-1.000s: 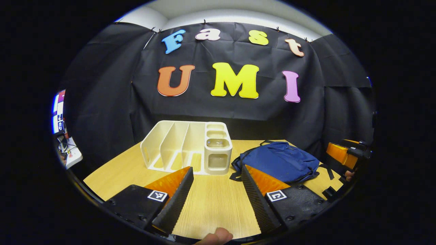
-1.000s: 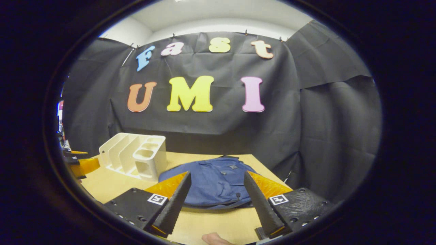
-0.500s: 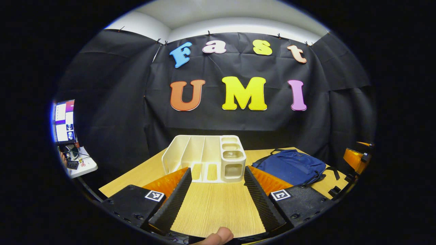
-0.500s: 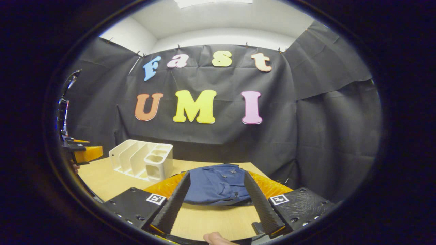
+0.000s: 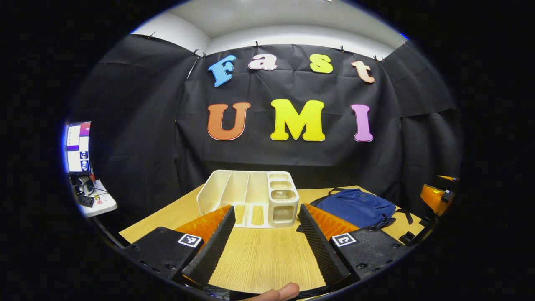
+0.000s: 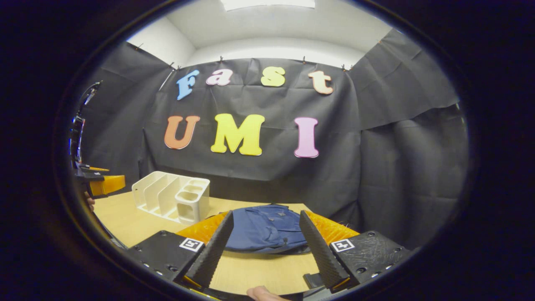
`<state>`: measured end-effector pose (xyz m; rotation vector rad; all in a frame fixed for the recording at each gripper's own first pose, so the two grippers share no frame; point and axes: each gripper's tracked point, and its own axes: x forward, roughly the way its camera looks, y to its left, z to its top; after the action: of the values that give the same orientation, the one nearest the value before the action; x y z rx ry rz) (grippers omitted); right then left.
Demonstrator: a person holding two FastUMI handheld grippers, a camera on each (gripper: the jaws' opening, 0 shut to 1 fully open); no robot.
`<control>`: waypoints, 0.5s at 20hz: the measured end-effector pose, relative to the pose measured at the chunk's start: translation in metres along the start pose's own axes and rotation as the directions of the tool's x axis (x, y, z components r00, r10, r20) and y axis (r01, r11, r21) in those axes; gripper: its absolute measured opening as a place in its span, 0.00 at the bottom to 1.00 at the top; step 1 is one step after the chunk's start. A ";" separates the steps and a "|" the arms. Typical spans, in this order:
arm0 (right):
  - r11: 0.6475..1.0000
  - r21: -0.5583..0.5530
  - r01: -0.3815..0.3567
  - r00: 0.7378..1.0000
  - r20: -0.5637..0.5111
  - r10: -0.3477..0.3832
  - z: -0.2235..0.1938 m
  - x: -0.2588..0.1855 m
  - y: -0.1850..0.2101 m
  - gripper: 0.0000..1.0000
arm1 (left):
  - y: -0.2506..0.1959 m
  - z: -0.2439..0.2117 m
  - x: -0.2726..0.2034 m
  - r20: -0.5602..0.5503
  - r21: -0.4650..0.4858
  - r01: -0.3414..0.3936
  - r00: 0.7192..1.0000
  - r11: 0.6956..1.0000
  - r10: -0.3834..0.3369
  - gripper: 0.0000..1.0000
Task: Open the schoolbag, grab two books from the bookshelf and put them into the schoolbag.
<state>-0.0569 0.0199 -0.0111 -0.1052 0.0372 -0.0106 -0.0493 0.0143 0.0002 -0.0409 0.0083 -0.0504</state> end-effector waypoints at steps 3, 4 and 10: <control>1.000 0.000 0.008 0.999 -0.034 -0.008 -0.006 0.008 -0.002 0.95 | -0.004 0.010 -0.001 0.051 0.013 0.011 0.999 1.000 -0.012 0.97; 1.000 -0.001 0.005 0.999 -0.040 -0.005 -0.006 0.009 -0.001 0.95 | -0.004 0.008 -0.003 0.050 0.012 0.015 0.999 1.000 -0.016 0.97; 1.000 -0.020 -0.006 0.999 -0.039 0.005 -0.004 0.007 0.010 0.96 | 0.004 0.006 -0.003 0.036 -0.003 -0.010 0.999 1.000 0.010 0.97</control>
<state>-0.0503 0.0292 -0.0166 -0.1246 0.0769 -0.0072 -0.0518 0.0188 0.0060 -0.0449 -0.0275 -0.0398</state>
